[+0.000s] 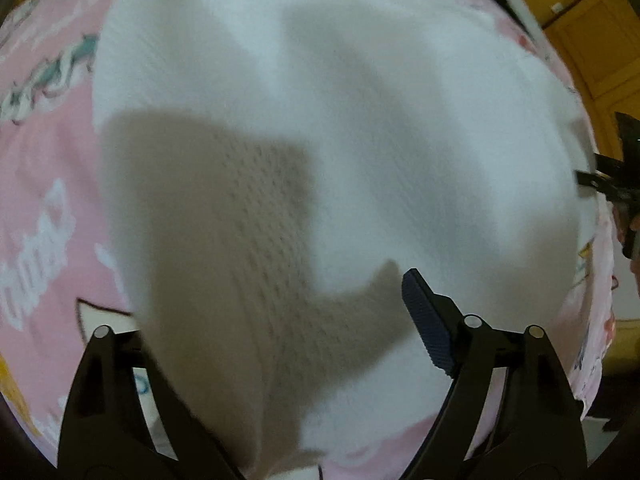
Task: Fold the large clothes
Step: 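Press both open grippers along the folded hoodie to flatten it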
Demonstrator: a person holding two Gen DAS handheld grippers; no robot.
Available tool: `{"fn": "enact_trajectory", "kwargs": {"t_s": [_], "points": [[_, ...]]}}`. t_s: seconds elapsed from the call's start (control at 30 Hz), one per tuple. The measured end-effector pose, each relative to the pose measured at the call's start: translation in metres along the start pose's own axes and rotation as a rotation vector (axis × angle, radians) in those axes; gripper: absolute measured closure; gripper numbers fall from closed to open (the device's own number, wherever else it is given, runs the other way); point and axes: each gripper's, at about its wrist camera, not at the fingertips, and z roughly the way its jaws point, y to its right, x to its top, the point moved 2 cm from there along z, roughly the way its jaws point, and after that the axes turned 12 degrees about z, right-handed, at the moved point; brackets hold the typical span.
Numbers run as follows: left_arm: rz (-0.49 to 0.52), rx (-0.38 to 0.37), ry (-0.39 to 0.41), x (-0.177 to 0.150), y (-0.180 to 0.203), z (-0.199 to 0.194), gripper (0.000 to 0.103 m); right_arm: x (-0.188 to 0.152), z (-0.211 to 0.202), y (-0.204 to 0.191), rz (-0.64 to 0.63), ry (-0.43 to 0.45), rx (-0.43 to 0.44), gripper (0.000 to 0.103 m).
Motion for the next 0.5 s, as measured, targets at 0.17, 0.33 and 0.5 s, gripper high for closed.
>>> {"fn": "enact_trajectory", "kwargs": {"t_s": [0.17,0.33,0.5], "points": [[-0.077,0.008,0.047,0.009,-0.012,0.019,0.005,0.013,0.041,0.014,0.062,0.0,0.102,0.006],[-0.147,0.021,0.021,0.016,-0.014,0.014,0.016,0.004,0.02,0.03,0.176,0.093,0.153,0.038],[-0.195,0.078,0.06,0.01,-0.013,-0.01,0.073,0.002,-0.003,0.006,0.141,0.135,0.112,0.07]]}}
